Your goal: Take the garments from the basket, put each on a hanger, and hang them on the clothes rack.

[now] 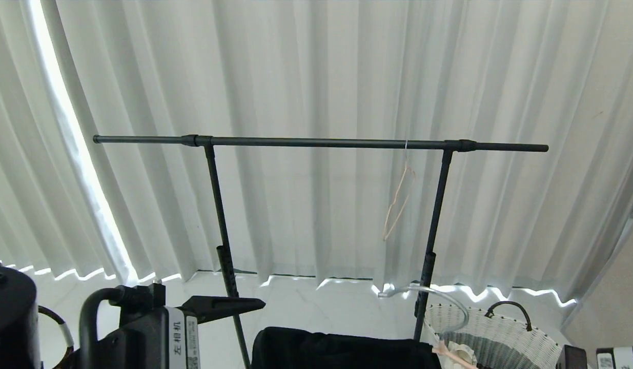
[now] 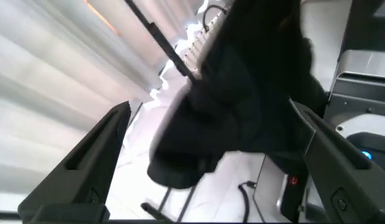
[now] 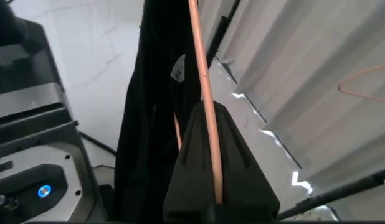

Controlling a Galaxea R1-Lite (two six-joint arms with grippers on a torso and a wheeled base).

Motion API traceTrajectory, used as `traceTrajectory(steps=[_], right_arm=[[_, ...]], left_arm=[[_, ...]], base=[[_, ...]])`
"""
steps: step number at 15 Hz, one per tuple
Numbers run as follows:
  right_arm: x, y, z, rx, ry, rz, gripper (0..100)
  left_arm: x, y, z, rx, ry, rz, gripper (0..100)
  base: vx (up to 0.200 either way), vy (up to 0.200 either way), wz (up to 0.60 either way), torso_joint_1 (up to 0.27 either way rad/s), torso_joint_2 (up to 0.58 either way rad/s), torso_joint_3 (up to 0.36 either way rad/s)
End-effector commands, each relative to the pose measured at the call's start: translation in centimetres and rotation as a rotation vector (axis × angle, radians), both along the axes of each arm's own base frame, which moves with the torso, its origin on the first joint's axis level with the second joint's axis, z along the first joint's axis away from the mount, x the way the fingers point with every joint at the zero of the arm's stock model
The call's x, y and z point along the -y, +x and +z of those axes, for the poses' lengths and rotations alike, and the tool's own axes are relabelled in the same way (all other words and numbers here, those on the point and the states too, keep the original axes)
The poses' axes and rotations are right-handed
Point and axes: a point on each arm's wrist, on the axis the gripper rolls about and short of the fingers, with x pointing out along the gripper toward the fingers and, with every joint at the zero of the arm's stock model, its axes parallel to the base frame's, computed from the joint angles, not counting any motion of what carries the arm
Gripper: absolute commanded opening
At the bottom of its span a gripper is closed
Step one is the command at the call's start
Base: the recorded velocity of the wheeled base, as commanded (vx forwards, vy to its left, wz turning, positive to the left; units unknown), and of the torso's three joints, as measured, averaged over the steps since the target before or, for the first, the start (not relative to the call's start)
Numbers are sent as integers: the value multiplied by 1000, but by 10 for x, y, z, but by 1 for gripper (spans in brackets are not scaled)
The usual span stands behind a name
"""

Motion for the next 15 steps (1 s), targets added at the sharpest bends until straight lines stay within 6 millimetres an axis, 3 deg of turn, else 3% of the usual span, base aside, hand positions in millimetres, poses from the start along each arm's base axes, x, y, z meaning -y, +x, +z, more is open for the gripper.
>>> traceTrajectory(steps=[1,6,8,11,15], right_arm=[[-3,-10,1,11,7,78,0],[-12,-15,7,28,20,138,0],[-26,-15,11,39,14,172,0],[-39,-13,17,44,22,189,0],[-40,-13,18,52,24,191,0]], left_arm=[[20,10,-5,-35,39,-55,100],[43,19,-10,-95,53,-155,100],[55,18,-11,-103,62,-192,100],[57,20,-13,-111,68,-192,100],[57,20,-13,-113,69,-192,100]], base=[[0,0,0,0,0,0],[0,0,0,0,0,0],[0,0,0,0,0,0],[0,0,0,0,0,0],[0,0,0,0,0,0]])
